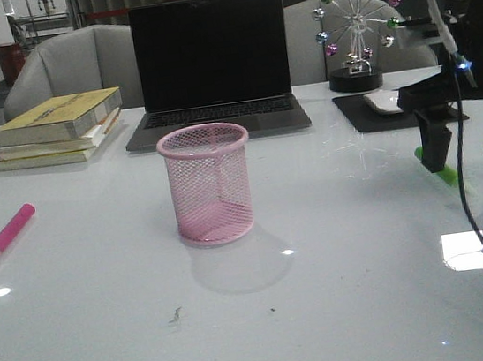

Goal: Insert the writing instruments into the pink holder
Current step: 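Lower the right gripper over the green marker and close on it, then lift the green marker upright with the right gripper toward the holder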

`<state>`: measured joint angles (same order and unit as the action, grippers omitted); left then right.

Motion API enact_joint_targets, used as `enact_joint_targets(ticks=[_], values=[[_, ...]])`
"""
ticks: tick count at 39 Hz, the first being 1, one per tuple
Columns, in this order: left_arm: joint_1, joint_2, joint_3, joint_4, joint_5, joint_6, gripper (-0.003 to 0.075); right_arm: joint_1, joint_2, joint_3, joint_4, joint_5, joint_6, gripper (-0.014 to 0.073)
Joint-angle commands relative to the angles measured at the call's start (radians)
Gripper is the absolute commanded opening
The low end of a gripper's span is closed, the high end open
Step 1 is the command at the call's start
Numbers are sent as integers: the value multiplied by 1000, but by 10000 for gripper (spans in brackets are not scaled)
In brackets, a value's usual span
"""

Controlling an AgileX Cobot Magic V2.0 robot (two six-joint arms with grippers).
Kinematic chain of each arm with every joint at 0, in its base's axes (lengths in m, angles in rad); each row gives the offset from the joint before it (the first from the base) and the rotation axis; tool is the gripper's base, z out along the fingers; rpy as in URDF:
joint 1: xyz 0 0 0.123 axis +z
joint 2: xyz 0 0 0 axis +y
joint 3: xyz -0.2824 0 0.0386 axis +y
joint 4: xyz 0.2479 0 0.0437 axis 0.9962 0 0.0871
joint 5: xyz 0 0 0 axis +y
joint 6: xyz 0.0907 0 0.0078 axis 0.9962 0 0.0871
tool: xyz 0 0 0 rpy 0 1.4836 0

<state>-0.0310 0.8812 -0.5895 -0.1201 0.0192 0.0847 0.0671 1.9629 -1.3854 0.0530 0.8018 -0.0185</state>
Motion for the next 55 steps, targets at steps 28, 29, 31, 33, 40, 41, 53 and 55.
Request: enact_joint_targets(ticks=[28,29,31,33,40,41,53,55], values=[[2,-9,-36,-7,-96,-2,510,-1,-11,-39,6,-114,-11,560],[2,-9,-36,-7,-96,-2,510,-1,-6,-40,7,-109,-11,549],[2,-9,-36,-7,-96,-2,510,-1,8,-41,13,-99,-11,535],[2,-9,-36,-7,-96,-2,510,-1,22,-48,18,-86,-11,526],[2,-9,-36,-7,-96,-2,510,-1,48,-55,28,-89,-11,526],[2,-9,-36,-7,-96,-2,510,-1,52,-56,28,-90,-11,524],[2,-9,-36,-7,-96,-2,510,-1,104,-56,28,-81,-11,264],[2,-9,-36,-7,-96,-2,510,-1,106,-56,28,-76,-11,192]])
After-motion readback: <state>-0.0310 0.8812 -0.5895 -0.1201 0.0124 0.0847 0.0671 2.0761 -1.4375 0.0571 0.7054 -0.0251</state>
